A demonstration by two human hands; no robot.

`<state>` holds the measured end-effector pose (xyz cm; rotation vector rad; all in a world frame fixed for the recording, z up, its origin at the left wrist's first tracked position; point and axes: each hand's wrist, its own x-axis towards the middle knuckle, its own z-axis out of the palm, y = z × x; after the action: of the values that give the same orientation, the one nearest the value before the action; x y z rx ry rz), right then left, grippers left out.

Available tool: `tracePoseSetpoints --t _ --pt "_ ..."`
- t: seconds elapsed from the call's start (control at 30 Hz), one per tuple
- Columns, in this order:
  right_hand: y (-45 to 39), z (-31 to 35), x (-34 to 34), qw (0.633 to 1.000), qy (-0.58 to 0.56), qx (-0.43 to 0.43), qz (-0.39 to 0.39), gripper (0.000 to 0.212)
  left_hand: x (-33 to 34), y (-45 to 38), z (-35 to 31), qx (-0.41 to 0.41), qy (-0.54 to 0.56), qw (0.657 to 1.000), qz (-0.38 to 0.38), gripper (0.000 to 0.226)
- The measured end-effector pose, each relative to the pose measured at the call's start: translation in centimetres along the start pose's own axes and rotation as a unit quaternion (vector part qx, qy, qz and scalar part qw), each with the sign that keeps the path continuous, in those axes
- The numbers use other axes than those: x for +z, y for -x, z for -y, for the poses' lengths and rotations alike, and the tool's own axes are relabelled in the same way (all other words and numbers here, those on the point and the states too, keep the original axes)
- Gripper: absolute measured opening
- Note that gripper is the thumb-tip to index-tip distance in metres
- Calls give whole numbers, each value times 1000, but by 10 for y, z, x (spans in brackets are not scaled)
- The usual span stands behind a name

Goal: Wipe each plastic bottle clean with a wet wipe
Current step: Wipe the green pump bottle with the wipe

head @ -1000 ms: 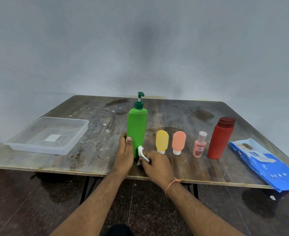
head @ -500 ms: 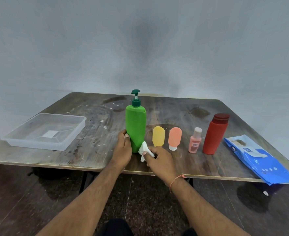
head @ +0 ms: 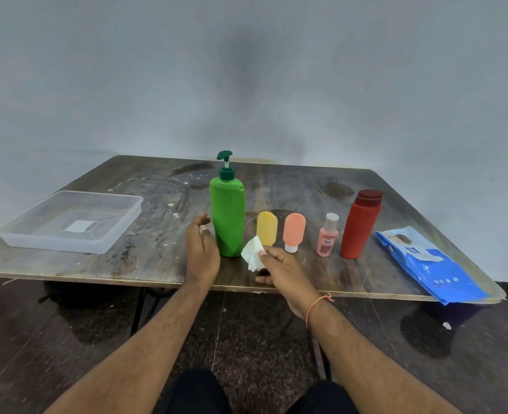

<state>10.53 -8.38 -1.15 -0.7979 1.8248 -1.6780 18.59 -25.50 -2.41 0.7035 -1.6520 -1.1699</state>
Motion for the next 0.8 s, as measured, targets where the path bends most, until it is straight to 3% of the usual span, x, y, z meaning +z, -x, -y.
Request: tracePoseSetpoints --t 0.27,0.4,0.67,0.8 --pt "15 4 -19 1000 15 -9 -10 31 -1 2 -11 -45 24 999 17 25" --pt "16 -1 -38 993 79 -33 -79 23 -2 0 -9 -71 43 994 65 34" --pt "37 -9 -127 955 211 -38 -203 18 2 -11 8 -69 -37 989 127 45" --pt "53 -7 -166 910 292 -38 -292 19 3 -14 12 -69 -29 988 135 47"
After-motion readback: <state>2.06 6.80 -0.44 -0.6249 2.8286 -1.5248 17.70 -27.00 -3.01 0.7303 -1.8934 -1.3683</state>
